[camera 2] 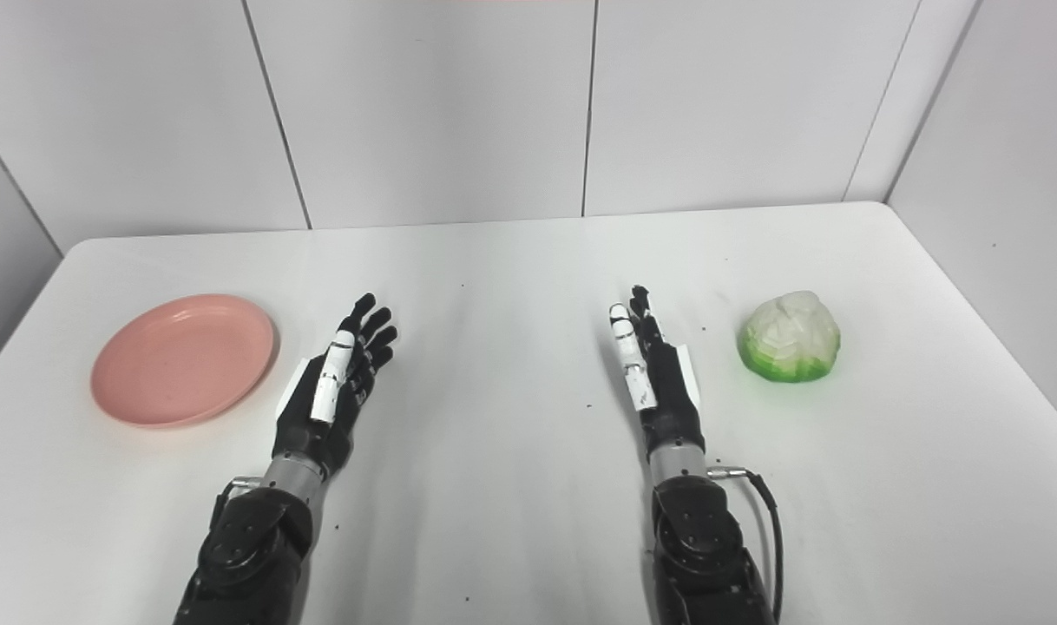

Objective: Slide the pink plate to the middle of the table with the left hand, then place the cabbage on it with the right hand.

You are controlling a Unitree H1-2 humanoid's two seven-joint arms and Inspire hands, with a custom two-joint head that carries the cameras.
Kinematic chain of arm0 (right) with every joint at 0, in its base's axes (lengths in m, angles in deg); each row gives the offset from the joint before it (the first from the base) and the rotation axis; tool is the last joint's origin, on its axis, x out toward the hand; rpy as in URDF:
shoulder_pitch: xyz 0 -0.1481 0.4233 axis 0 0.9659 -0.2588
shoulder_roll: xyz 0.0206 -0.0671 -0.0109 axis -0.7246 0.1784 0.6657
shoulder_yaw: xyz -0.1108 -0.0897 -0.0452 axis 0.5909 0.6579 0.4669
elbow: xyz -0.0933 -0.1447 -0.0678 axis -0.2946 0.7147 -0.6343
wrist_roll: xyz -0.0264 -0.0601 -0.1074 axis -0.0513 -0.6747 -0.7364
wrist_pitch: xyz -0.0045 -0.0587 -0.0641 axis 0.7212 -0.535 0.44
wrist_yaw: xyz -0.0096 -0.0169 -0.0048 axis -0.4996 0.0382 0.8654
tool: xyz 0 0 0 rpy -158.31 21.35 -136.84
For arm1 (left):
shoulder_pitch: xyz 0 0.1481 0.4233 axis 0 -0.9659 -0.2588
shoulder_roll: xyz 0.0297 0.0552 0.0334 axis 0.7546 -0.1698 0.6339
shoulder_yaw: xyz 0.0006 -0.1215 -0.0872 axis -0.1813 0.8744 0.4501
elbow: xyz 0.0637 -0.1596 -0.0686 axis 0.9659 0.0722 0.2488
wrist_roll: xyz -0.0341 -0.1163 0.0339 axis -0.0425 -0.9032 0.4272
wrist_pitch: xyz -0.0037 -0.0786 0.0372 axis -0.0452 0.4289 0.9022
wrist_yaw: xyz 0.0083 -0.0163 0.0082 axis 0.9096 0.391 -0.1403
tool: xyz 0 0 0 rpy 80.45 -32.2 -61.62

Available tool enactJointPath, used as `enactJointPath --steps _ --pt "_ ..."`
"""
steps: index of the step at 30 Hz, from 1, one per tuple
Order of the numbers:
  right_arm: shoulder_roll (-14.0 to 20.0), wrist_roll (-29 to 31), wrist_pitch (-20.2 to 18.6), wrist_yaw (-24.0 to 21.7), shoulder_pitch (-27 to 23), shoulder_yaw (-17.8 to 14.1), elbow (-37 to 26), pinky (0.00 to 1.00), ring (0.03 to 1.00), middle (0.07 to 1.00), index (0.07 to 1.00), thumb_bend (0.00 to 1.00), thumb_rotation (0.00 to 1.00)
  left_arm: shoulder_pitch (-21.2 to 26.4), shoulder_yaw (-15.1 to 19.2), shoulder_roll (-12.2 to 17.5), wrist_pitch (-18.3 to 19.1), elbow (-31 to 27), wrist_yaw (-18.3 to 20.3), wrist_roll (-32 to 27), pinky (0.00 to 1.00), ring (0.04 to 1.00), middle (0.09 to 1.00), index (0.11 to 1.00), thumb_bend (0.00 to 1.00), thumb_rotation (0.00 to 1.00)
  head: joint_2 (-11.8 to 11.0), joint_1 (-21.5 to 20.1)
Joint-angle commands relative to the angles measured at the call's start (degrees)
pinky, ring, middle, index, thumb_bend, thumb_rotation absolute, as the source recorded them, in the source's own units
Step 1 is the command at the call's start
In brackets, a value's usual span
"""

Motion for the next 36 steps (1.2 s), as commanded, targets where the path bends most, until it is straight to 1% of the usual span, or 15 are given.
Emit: enactJointPath --steps 1,2,4,5,6,7,8,10,11,12,13,14,19,24,36 --pt "0.3 0.2 2.7 -0.1 -1.4 -0.1 -0.6 0.95 0.957 0.965 0.965 0.21 1.0 1.6 -0.2 -0.4 -0.4 0.3 0.0 0.3 1.0 0.953 0.959 0.953 0.48 1.0 -0.3 1.7" --pt "0.4 0.3 2.6 -0.1 -1.3 -0.1 -0.8 0.95 0.956 0.962 0.961 0.21 1.0 1.6 -0.4 -0.5 -0.7 0.4 -0.1 0.6 0.99 0.951 0.959 0.954 0.48 1.0 -0.4 2.1" --pt "0.7 0.6 2.5 -0.3 -1.2 -0.4 -0.8 0.96 0.959 0.96 0.959 0.21 1.0 1.7 -0.8 -0.9 -1.2 0.7 -0.5 1.1 0.99 0.946 0.956 0.954 0.48 1.0 -0.9 4.5" --pt "1.0 1.1 2.2 -0.7 -1.2 -0.6 -1.0 0.96 0.96 0.96 0.959 0.21 1.0 1.7 -1.1 -1.3 -1.6 1.1 -0.6 1.4 0.99 0.946 0.955 0.954 0.48 1.0 -1.5 7.4" --pt "1.2 1.5 2.1 -0.9 -1.1 -0.8 -1.2 0.97 0.965 0.962 0.961 0.2 1.0 1.8 -1.3 -1.6 -1.8 1.3 -0.7 1.5 0.99 0.947 0.957 0.957 0.48 1.0 -1.5 7.4" --pt "1.6 2.2 1.8 -1.5 -1.0 -1.0 -1.3 0.98 0.972 0.967 0.966 0.2 1.0 1.9 -1.5 -2.1 -1.9 1.7 -1.1 1.8 0.99 0.948 0.959 0.959 0.48 1.0 -2.4 10.5" --pt "1.9 2.7 1.6 -1.9 -0.9 -1.2 -1.5 0.99 0.981 0.975 0.973 0.19 1.0 2.0 -1.6 -2.5 -1.9 2.0 -1.3 1.9 0.99 0.949 0.961 0.96 0.47 1.0 -2.4 10.5" --pt "2.7 3.8 1.3 -2.8 -0.9 -1.6 -1.6 1.0 0.99 0.984 0.977 0.18 1.0 2.4 -2.0 -3.7 -2.7 3.3 -2.1 2.8 0.99 0.949 0.962 0.963 0.47 1.0 -4.1 16.1" --pt "3.0 4.1 1.1 -3.1 -0.8 -1.7 -1.9 1.0 0.996 0.991 0.981 0.17 1.0 2.6 -2.3 -4.1 -3.5 4.0 -2.5 3.4 0.99 0.948 0.963 0.965 0.46 1.0 -4.3 16.5" --pt "3.4 4.4 1.1 -3.5 -0.7 -1.8 -2.0 1.0 0.998 0.995 0.984 0.16 1.0 2.9 -2.6 -4.6 -4.3 4.9 -2.9 4.1 0.99 0.946 0.963 0.966 0.46 1.0 -4.9 18.6" --pt "3.7 4.5 1.1 -3.8 -0.7 -1.8 -2.1 1.0 0.999 0.998 0.988 0.16 1.0 3.2 -2.8 -4.8 -4.8 5.5 -3.1 4.5 0.99 0.944 0.962 0.965 0.46 1.0 -4.9 18.6" --pt "4.1 5.4 2.0 -4.6 -0.7 -2.0 -1.7 1.0 1.0 0.999 0.991 0.16 1.0 3.4 -3.0 -5.2 -5.1 6.0 -3.7 5.1 0.99 0.944 0.962 0.965 0.46 1.0 -5.5 19.9" --pt "5.2 7.7 3.9 -6.3 -0.8 -2.3 -0.5 1.0 1.0 1.0 1.0 0.09 1.0 4.0 -3.3 -6.3 -5.4 7.6 -5.5 6.4 0.98 0.945 0.948 0.95 0.45 1.0 -6.0 21.3" --pt "5.0 8.0 4.9 -6.3 -0.7 -2.3 -0.4 1.0 1.0 1.0 1.0 0.09 1.0 4.2 -3.6 -6.3 -6.4 8.4 -5.9 7.4 0.97 0.946 0.944 0.948 0.45 1.0 -6.1 21.3" --pt "4.9 8.4 3.6 -6.2 -0.6 -2.0 -1.1 1.0 1.0 1.0 1.0 0.1 1.0 4.4 -3.4 -6.1 -7.0 8.1 -5.9 6.9 0.96 0.935 0.938 0.944 0.45 1.0 -5.9 21.2"
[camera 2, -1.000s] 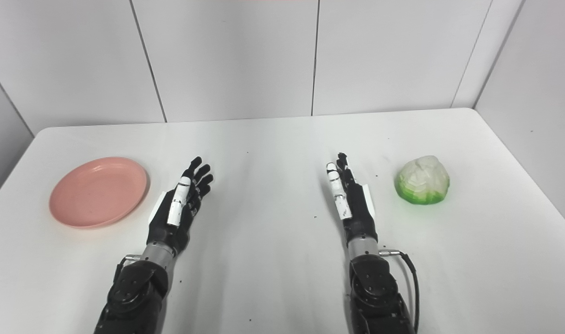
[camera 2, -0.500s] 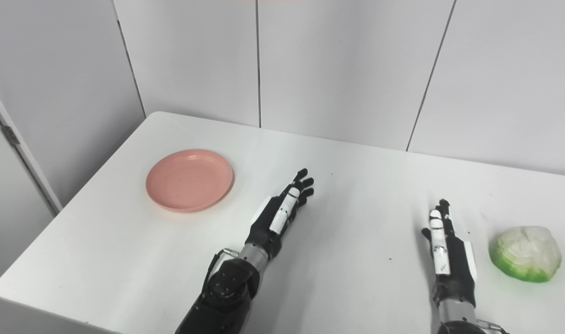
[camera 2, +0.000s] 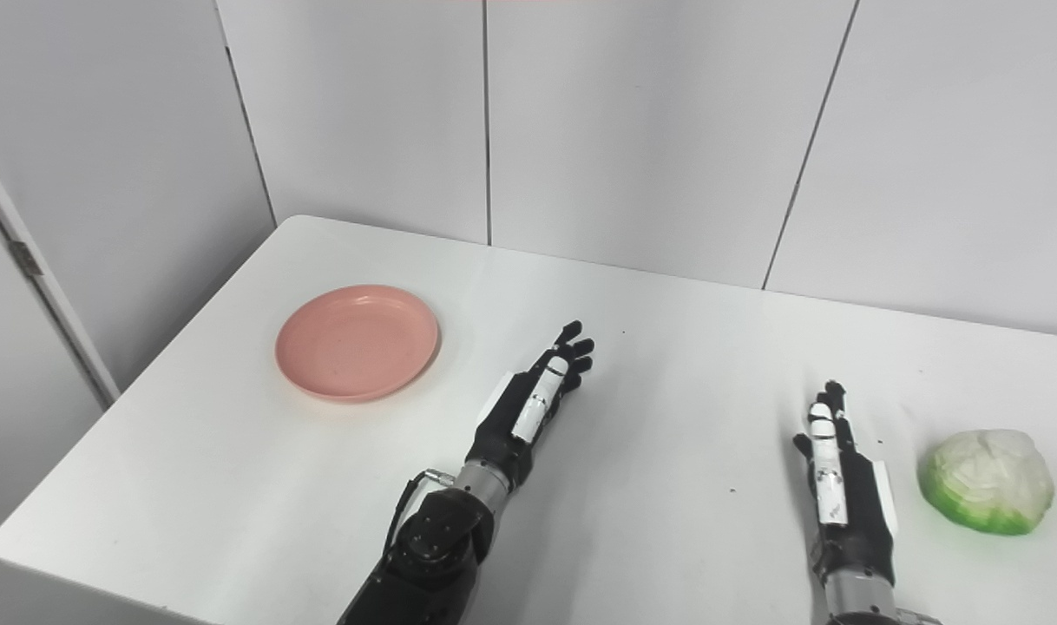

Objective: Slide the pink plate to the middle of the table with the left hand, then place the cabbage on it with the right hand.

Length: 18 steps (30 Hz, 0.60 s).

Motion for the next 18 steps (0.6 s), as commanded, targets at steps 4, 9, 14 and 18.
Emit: enactJointPath --steps 4,9,14,18 --pt "0.0 -0.1 1.8 0.0 -1.2 -0.2 -1.7 1.0 1.0 1.0 1.0 0.1 1.0 0.9 -0.1 -0.2 0.3 -1.9 1.0 -0.7 0.97 0.93 0.94 0.945 0.45 1.0 0.1 0.0" --pt "0.3 0.1 1.7 -0.3 -1.2 -0.1 -1.5 1.0 1.0 1.0 1.0 0.12 1.0 0.5 0.3 0.1 2.0 -6.3 2.0 -2.1 0.99 0.944 0.955 0.957 0.46 1.0 0.3 0.4" --pt "0.3 -0.6 1.9 0.3 -1.3 -0.2 -1.5 1.0 1.0 1.0 1.0 0.09 1.0 -0.1 0.8 0.5 3.9 -12.8 2.8 -3.5 0.98 0.937 0.948 0.947 0.47 1.0 0.3 1.0" --pt "0.2 -0.3 2.1 0.5 -1.5 -0.5 -1.1 1.0 0.999 1.0 1.0 0.09 1.0 -0.6 1.0 0.8 5.5 -17.9 3.0 -4.2 0.97 0.935 0.944 0.941 0.49 1.0 0.3 1.3"
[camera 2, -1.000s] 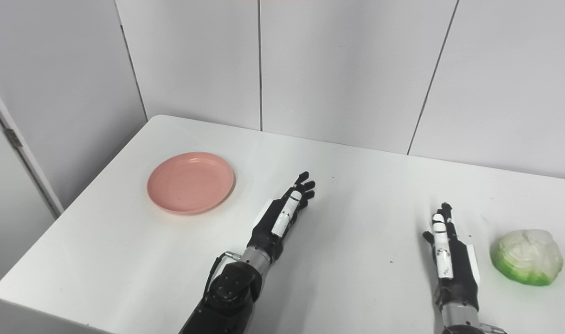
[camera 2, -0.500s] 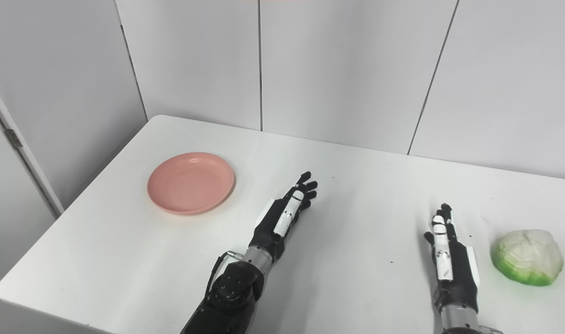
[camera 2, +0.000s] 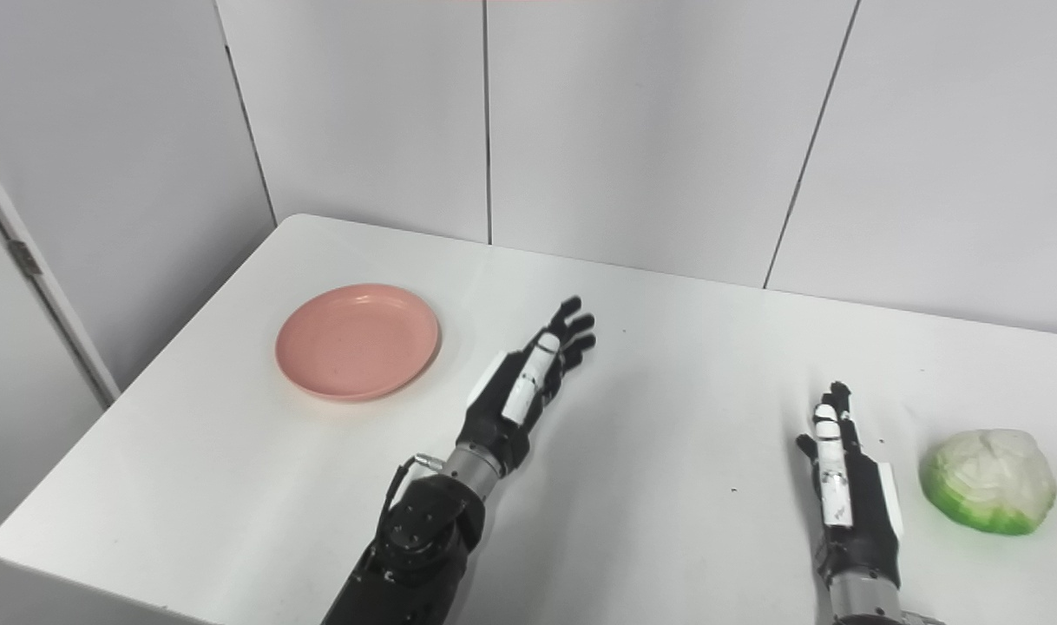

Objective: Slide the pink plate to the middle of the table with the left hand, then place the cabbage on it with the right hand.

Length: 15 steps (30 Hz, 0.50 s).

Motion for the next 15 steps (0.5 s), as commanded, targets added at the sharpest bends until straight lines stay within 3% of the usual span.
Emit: enactJointPath --steps 1,6,15 --pt "0.1 0.0 2.1 0.3 -1.5 -0.6 -0.9 1.0 1.0 1.0 1.0 0.09 1.0 1.3 0.3 0.2 0.1 -3.8 0.5 -0.8 0.97 0.932 0.941 0.937 0.49 1.0 0.1 0.3" --pt "0.4 0.1 2.0 0.1 -1.4 -0.7 -1.1 1.0 0.997 1.0 1.0 0.09 1.0 0.9 0.8 0.3 0.5 -9.0 0.1 -1.5 0.96 0.93 0.935 0.926 0.48 1.0 0.3 0.8" --pt "1.1 0.2 1.5 -0.6 -1.3 -0.4 -1.7 1.0 1.0 1.0 1.0 0.09 1.0 0.5 4.5 1.2 1.8 -19.0 -1.9 -2.9 0.94 0.93 0.929 0.923 0.47 1.0 0.7 1.4"
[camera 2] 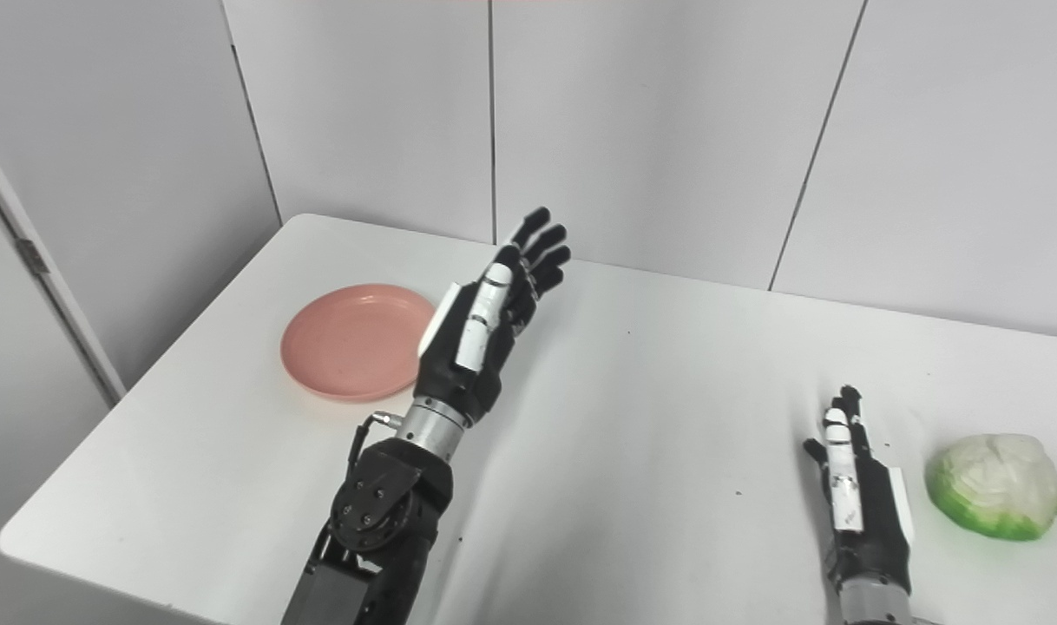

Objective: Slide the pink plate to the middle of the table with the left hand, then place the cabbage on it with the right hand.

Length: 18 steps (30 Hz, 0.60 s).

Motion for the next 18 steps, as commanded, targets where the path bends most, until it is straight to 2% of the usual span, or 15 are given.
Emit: enactJointPath --steps 1,4,18 --pt "0.7 0.1 1.6 -0.6 -1.4 -0.2 -1.7 1.0 1.0 1.0 1.0 0.1 1.0 1.5 0.8 0.1 -0.2 -3.0 -1.1 -0.5 0.94 0.929 0.929 0.921 0.47 1.0 0.1 0.2" --pt "0.8 0.0 1.7 -0.6 -1.3 -0.2 -1.6 1.0 1.0 1.0 1.0 0.1 1.0 1.8 2.8 0.7 0.4 -4.3 -2.5 -0.6 0.95 0.934 0.937 0.92 0.47 1.0 0.2 0.4" --pt "1.2 0.3 1.1 -0.8 -1.2 -0.3 -2.5 1.0 1.0 1.0 1.0 0.11 1.0 4.5 14.1 4.8 -4.5 -3.0 -8.4 -4.0 0.95 0.943 0.954 0.937 0.44 1.0 0.7 1.8"
